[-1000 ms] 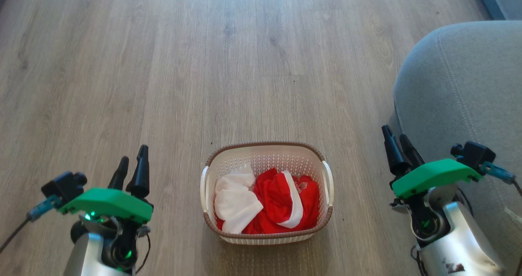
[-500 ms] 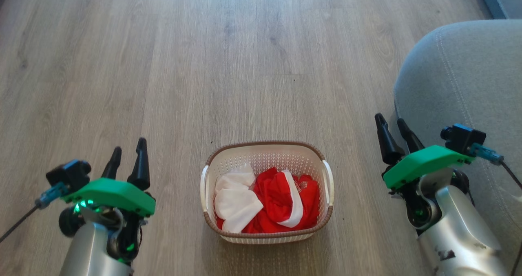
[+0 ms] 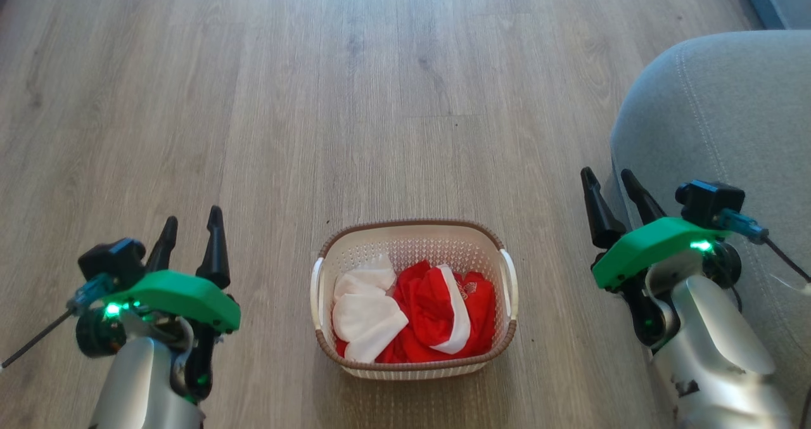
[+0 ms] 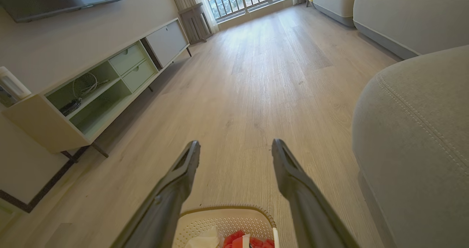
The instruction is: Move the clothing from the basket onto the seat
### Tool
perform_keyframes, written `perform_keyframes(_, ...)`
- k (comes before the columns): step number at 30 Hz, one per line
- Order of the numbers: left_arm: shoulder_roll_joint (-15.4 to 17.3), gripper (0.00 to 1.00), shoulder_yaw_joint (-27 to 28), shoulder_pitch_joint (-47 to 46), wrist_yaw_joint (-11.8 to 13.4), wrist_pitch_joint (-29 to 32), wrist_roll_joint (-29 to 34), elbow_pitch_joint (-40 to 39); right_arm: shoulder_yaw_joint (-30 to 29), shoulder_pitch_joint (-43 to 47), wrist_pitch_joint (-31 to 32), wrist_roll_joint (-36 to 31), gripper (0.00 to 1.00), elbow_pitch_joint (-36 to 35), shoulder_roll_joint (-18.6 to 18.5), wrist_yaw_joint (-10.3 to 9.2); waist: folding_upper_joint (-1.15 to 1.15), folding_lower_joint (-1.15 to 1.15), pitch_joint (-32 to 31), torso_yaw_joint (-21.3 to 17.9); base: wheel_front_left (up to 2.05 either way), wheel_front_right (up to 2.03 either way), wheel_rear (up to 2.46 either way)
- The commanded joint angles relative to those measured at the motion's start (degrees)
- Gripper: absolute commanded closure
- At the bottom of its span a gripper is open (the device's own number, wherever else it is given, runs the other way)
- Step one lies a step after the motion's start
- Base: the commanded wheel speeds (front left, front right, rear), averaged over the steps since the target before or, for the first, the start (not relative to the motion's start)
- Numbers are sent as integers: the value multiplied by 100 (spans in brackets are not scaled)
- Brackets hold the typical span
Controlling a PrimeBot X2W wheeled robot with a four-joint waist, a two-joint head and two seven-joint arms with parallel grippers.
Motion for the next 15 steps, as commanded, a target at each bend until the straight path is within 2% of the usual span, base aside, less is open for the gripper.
perform_keyframes(1, 78, 0, 148, -392, 34, -109, 181, -143, 103, -372, -100, -174, 0, -121, -59, 2, 0, 0, -1, -2, 0, 0, 0)
perform_keyframes(15, 79, 0, 246, -608, 97, -344, 1176, 65, -8, -639, -338, -1273, 0, 92, -59, 2, 0, 0, 27, -3, 0, 0, 0)
